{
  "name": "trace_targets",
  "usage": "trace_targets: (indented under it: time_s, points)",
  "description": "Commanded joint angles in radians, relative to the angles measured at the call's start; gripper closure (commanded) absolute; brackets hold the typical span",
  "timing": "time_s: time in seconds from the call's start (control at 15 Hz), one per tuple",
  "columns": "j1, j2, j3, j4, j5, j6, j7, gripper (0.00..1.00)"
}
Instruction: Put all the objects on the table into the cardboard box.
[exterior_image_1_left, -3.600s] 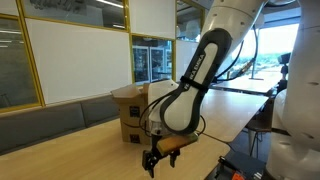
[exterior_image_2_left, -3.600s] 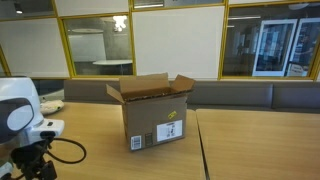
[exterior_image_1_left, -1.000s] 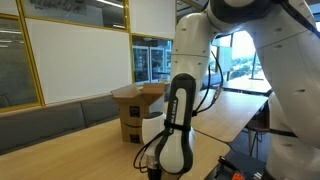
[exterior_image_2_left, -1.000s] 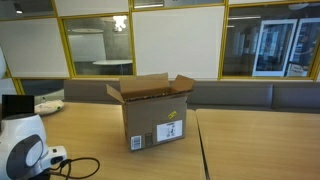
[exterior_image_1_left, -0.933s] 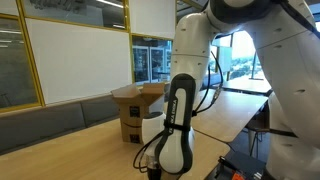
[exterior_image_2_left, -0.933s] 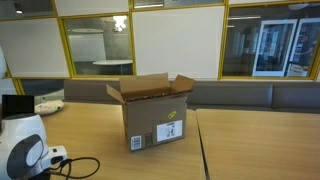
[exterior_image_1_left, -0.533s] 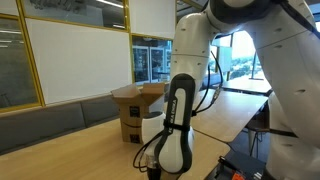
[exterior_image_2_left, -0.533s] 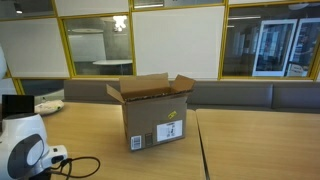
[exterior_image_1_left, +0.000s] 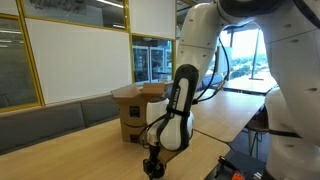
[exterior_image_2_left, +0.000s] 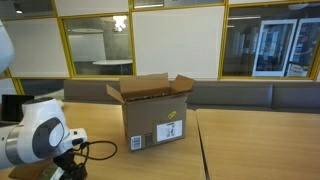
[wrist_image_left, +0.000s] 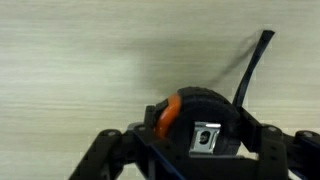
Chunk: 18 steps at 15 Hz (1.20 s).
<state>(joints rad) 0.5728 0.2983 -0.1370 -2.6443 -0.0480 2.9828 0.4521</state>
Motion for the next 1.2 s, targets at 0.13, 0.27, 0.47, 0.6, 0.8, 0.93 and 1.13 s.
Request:
trace_targets:
  time_s: [0.13,0.27,0.47,0.6,0.8,0.93,1.13]
  points:
    - [0.176,-0.225,-0.331,-0.021,-0.278,-0.064,0.244,0.47]
    - [0.204,-0.286,-0.413,0.011,-0.435,-0.123,0.369,0.47]
    - [0.188,-0.402,-0.425,0.062,-0.633,-0.240,0.528,0.47]
    - [0.177,-0.475,-0.391,0.094,-0.701,-0.328,0.591,0.47]
    - [-0.006,-0.541,-0.158,0.143,-0.679,-0.415,0.592,0.47]
    - [-0.139,-0.556,-0.003,0.176,-0.654,-0.438,0.576,0.47]
    - [-0.294,-0.573,0.160,0.224,-0.626,-0.450,0.552,0.47]
